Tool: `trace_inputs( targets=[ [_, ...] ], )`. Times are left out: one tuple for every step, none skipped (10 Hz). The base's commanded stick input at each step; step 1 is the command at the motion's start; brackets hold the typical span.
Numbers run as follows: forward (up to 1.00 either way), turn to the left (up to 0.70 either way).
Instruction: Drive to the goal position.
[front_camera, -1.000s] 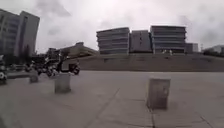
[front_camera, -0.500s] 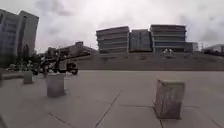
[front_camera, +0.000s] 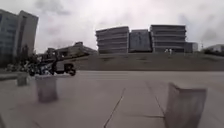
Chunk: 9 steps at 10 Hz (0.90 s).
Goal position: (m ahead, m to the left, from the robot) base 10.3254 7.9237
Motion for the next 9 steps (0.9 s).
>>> trace_inputs(
  targets=[
    [0.60,0.00],
    [0.60,0.00],
    [0.60,0.00],
    [0.60,0.00],
    [0.60,0.00],
    [0.60,0.00],
    [0.70,0.00],
    [0.70,0.00],
    [0.70,0.00]
  ],
)
